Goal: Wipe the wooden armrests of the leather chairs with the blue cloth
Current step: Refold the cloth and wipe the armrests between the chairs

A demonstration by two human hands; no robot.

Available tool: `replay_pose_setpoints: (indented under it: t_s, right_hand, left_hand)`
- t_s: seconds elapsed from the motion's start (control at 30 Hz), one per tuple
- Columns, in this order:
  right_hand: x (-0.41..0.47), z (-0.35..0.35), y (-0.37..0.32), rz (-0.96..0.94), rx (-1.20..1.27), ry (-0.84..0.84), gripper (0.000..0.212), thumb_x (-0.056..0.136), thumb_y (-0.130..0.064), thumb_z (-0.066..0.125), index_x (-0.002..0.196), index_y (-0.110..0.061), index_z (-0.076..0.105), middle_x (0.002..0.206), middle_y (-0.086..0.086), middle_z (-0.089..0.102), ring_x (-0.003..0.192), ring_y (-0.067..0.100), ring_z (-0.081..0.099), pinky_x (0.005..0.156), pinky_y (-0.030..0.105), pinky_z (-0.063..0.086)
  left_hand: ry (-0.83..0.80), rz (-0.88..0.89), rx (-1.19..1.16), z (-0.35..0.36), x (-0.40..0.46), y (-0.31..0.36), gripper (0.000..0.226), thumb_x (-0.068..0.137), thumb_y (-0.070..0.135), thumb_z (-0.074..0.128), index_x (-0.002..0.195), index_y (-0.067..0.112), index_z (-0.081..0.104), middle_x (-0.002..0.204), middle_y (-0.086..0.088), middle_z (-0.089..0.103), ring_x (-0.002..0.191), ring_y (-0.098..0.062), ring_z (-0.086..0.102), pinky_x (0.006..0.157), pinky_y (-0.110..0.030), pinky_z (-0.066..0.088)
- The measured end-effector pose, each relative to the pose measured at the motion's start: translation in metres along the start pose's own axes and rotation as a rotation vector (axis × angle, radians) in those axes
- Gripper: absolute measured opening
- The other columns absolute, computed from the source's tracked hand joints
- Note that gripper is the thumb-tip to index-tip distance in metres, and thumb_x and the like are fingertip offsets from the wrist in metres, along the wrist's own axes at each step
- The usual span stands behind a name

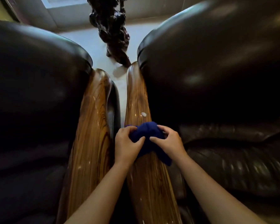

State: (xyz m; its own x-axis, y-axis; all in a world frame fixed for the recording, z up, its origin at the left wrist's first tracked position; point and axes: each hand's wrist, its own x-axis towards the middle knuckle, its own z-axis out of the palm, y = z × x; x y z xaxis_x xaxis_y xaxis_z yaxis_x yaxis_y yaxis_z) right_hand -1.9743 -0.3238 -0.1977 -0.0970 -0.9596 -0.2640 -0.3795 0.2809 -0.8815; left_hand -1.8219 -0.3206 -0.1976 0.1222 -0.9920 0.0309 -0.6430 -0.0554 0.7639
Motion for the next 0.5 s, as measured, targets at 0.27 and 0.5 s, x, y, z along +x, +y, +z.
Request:
replay_pose_setpoints:
  t_s: [0.27,0.5]
  right_hand:
    - [0.019,0.03,0.013,-0.063,0.278,0.014,0.044,0.094,-0.024,0.046,0.137,-0.025,0.038,0.147,-0.002,0.038,0.134,0.006,0.031,0.101,0.016,0.026]
    - [0.055,0.053,0.029,-0.055,0.031,0.066,0.076,0.091,-0.045,0.044,0.145,-0.028,-0.007,0.158,-0.002,-0.01,0.144,0.015,-0.006,0.112,0.034,0.005]
  left_hand:
    - [-0.067,-0.014,0.102,0.031,0.021,-0.027,0.058,0.095,0.037,0.025,0.145,0.026,-0.003,0.158,0.007,-0.003,0.136,0.002,-0.012,0.112,-0.038,-0.007]
    - [0.062,-0.027,0.215,0.05,0.04,-0.029,0.063,0.092,0.042,0.021,0.139,0.023,-0.015,0.153,0.007,-0.015,0.139,-0.006,-0.015,0.115,-0.037,-0.002]
